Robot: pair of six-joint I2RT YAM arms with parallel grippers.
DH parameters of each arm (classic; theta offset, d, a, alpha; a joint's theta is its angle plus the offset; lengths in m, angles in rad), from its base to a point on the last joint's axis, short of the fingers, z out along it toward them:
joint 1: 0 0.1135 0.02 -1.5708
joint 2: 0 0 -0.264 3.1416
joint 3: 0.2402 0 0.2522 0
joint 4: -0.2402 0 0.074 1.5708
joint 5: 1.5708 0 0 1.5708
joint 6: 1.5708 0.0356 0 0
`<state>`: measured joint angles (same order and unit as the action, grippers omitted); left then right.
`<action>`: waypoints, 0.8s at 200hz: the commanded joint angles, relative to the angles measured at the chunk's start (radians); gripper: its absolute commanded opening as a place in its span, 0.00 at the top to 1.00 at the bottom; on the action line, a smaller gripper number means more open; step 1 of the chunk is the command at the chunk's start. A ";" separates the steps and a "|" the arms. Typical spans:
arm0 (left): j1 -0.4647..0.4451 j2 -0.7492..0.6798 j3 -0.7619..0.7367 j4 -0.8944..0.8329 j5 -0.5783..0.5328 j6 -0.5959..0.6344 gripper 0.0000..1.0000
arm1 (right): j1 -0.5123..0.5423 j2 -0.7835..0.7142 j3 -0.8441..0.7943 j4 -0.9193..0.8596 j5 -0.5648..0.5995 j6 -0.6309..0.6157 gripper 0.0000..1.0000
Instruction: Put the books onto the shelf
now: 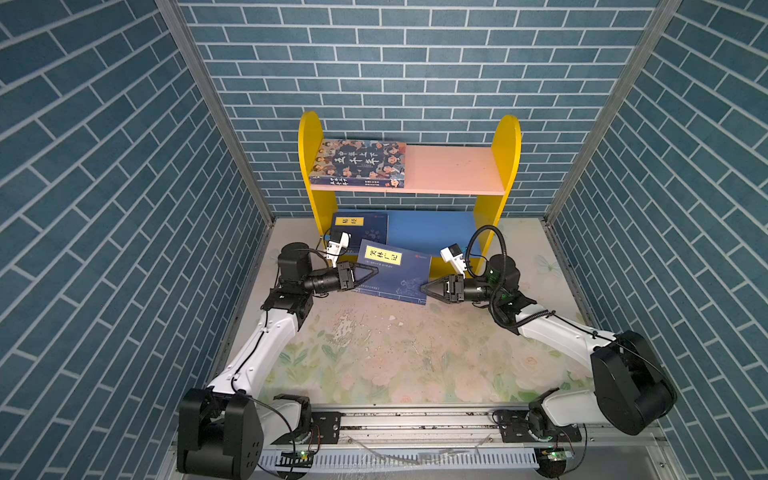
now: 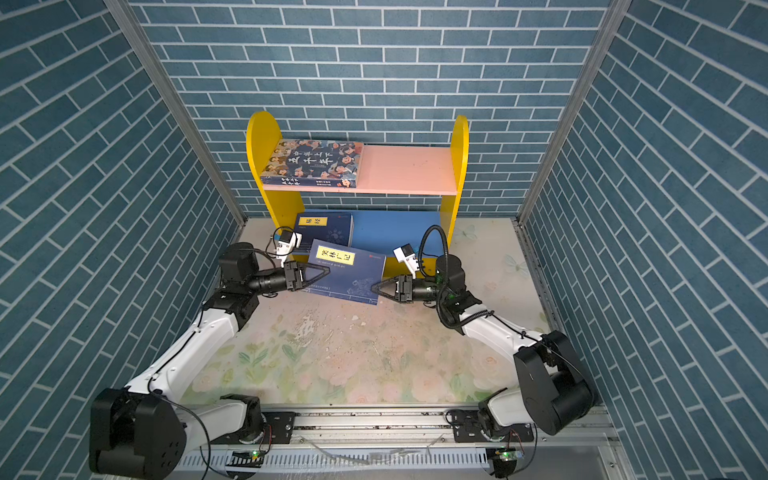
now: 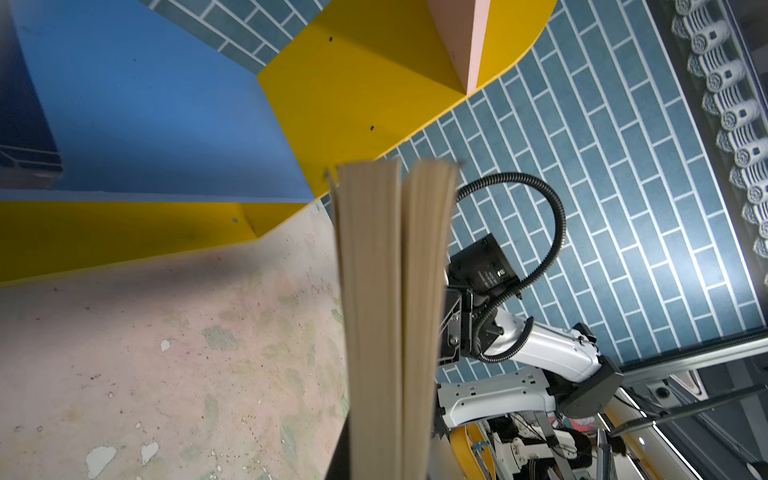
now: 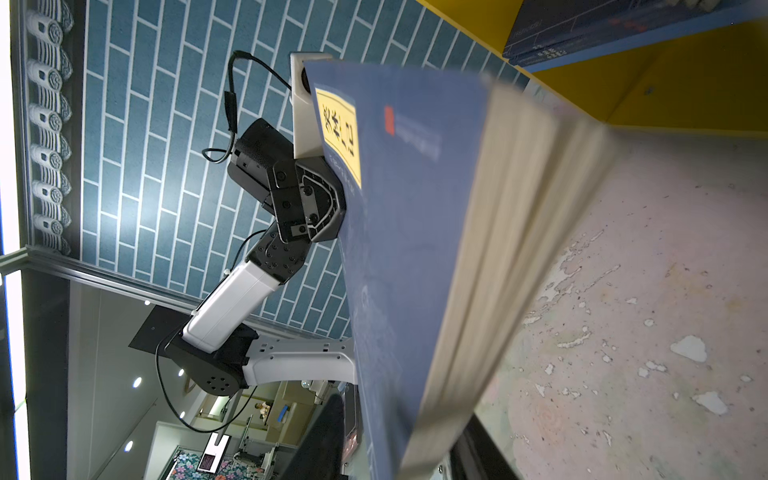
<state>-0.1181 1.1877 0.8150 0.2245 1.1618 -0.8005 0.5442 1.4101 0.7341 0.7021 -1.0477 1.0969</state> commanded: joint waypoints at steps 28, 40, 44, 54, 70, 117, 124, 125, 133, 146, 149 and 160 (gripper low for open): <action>0.012 0.013 -0.005 0.175 -0.020 -0.115 1.00 | 0.028 0.065 0.014 0.199 0.028 0.098 0.58; 0.012 0.011 -0.011 0.180 -0.022 -0.112 1.00 | 0.035 0.085 0.024 0.228 0.029 0.114 0.58; 0.012 0.009 -0.013 0.180 -0.022 -0.110 1.00 | 0.036 0.093 0.027 0.242 0.030 0.122 0.58; 0.012 0.008 -0.014 0.165 -0.024 -0.099 1.00 | 0.037 0.108 0.029 0.280 0.037 0.145 0.60; 0.012 0.005 -0.014 0.136 -0.029 -0.074 1.00 | 0.039 0.127 0.031 0.328 0.050 0.175 0.64; 0.014 -0.005 -0.012 -0.002 -0.086 0.031 1.00 | 0.043 0.169 0.044 0.407 0.086 0.217 0.93; 0.014 -0.008 -0.010 -0.025 -0.099 0.052 0.96 | 0.044 0.174 0.046 0.410 0.089 0.218 0.97; 0.014 -0.008 -0.010 -0.030 -0.101 0.056 0.95 | 0.043 0.174 0.046 0.410 0.089 0.218 0.97; 0.015 -0.012 -0.005 -0.062 -0.121 0.080 0.88 | 0.043 0.179 0.050 0.409 0.094 0.216 1.00; 0.024 -0.019 0.002 -0.105 -0.151 0.115 0.76 | 0.043 0.182 0.055 0.405 0.105 0.212 1.00; 0.027 -0.020 0.004 -0.115 -0.159 0.123 0.72 | 0.043 0.183 0.057 0.400 0.107 0.208 1.00; 0.039 -0.027 0.018 -0.170 -0.191 0.161 0.57 | 0.041 0.189 0.066 0.378 0.120 0.191 1.00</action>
<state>-0.1009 1.1908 0.8062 0.1722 1.0359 -0.7437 0.5873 1.5898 0.7452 1.0332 -0.9901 1.2869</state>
